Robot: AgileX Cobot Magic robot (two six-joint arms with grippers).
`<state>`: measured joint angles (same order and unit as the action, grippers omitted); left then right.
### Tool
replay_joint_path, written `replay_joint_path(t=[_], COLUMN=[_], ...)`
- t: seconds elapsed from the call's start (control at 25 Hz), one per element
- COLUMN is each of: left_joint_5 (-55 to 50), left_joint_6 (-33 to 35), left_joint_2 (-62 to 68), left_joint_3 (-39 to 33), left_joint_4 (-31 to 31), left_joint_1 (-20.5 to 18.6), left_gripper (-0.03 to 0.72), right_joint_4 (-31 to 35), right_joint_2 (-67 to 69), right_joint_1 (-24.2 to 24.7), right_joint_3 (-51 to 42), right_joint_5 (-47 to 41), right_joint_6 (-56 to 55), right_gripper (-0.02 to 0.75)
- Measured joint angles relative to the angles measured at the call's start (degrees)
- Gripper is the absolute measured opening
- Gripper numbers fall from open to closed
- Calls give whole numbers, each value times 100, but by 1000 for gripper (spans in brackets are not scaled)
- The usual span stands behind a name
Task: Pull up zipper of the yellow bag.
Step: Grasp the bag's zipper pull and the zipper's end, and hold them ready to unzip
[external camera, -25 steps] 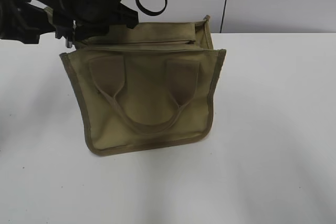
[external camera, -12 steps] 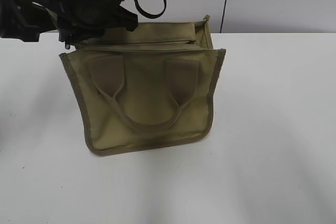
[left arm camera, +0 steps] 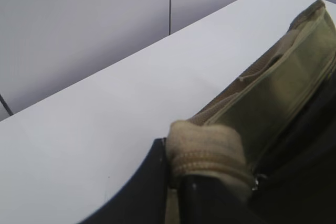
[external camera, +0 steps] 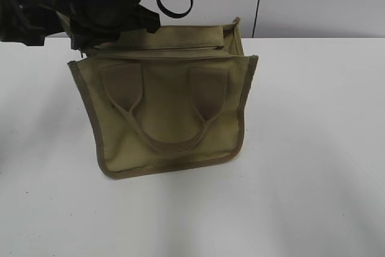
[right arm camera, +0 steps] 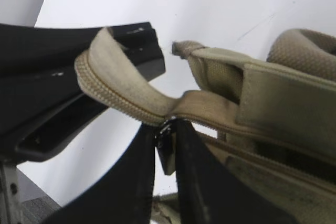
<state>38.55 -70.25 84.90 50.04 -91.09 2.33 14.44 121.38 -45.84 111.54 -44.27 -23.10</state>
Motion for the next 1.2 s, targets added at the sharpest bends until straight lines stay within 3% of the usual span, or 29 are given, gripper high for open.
replay_joint_path(t=[0.08, 0.36, 1.2], left_joint_5=[0, -349, -414], left_joint_6=[0, -615, -1623], left_joint_2=[0, 0, -102], left_joint_3=[0, 0, 6], left_joint_4=[2, -629, -914], left_joint_1=[0, 7, 67], left_gripper=[8, 8, 8], right_joint_4=[0, 49, 416], right_joint_2=[-24, -30, -17], right_joint_1=[0, 97, 761], right_joint_3=[65, 693, 895], right_joint_5=[-218, -974, -2159], right_joint_6=[129, 633, 1544], right_gripper=[25, -11, -13])
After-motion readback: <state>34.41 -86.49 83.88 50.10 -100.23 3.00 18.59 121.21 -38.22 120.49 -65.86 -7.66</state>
